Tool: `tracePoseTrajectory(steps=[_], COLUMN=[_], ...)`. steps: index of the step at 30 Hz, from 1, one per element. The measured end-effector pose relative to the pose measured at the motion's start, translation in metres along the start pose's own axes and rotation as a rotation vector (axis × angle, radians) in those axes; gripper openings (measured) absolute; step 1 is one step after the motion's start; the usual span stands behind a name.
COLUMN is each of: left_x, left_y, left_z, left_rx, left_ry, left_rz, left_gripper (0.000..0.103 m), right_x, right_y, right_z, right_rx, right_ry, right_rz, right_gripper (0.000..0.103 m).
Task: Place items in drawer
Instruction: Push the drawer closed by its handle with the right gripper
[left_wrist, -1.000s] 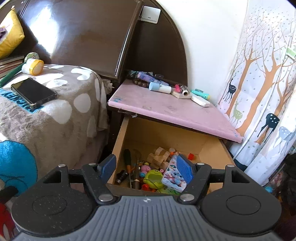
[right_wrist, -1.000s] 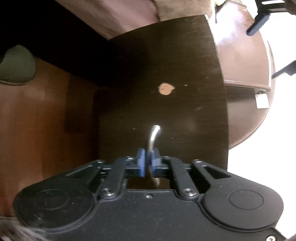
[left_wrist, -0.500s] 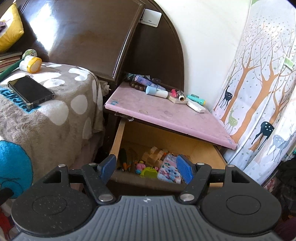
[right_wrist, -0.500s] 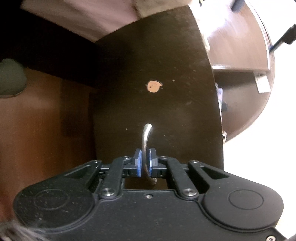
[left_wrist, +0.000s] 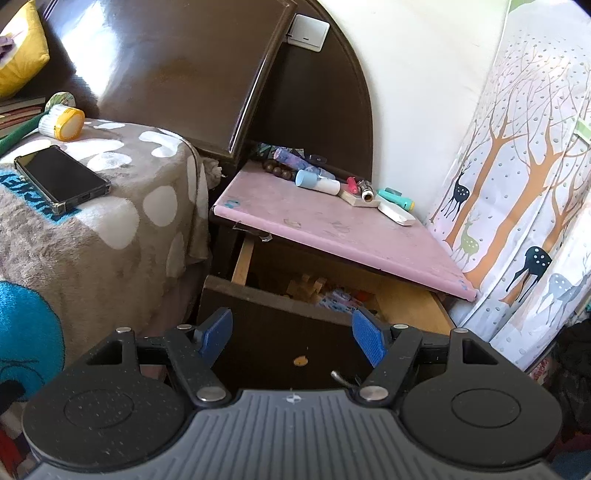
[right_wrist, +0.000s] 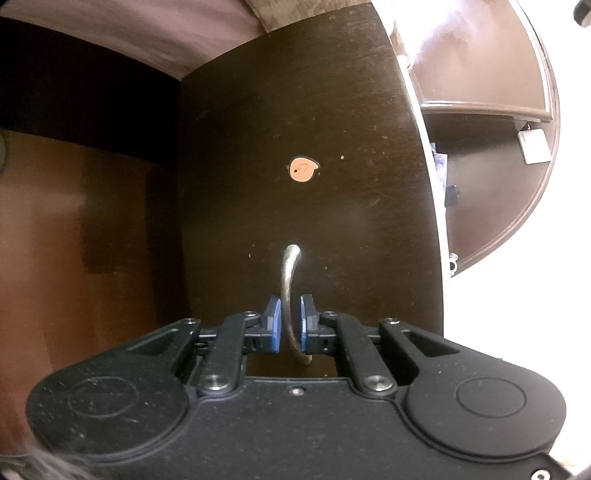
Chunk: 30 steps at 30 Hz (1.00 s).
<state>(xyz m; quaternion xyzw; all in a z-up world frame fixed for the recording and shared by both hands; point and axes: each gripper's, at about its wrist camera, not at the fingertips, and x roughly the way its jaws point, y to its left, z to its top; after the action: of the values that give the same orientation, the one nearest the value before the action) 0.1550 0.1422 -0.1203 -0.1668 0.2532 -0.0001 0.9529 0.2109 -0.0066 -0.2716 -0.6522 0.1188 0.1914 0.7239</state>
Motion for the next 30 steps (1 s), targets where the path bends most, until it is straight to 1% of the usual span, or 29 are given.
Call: tracePoseTrajectory(steps=[8, 22, 28, 30], left_x=[0.003, 0.006, 0.007, 0.007], left_y=[0.004, 0.007, 0.006, 0.006], left_z=[0.000, -0.001, -0.001, -0.003], left_rx=[-0.006, -0.012, -0.015, -0.011], left_ry=[0.010, 0.020, 0.023, 0.027], left_rz=[0.001, 0.004, 0.001, 0.000], left_gripper=[0.071, 0.071, 0.071, 0.071], right_x=[0.029, 0.065, 0.066, 0.063], right_y=[-0.016, -0.018, -0.015, -0.018], right_z=[0.004, 0.008, 0.007, 0.012], right_rx=[0.019, 0.044, 0.038, 0.049], right_ry=[0.018, 0.053, 0.031, 0.042], right_rz=[-0.014, -0.007, -0.014, -0.011], right_gripper=[0.003, 0.003, 0.003, 0.003])
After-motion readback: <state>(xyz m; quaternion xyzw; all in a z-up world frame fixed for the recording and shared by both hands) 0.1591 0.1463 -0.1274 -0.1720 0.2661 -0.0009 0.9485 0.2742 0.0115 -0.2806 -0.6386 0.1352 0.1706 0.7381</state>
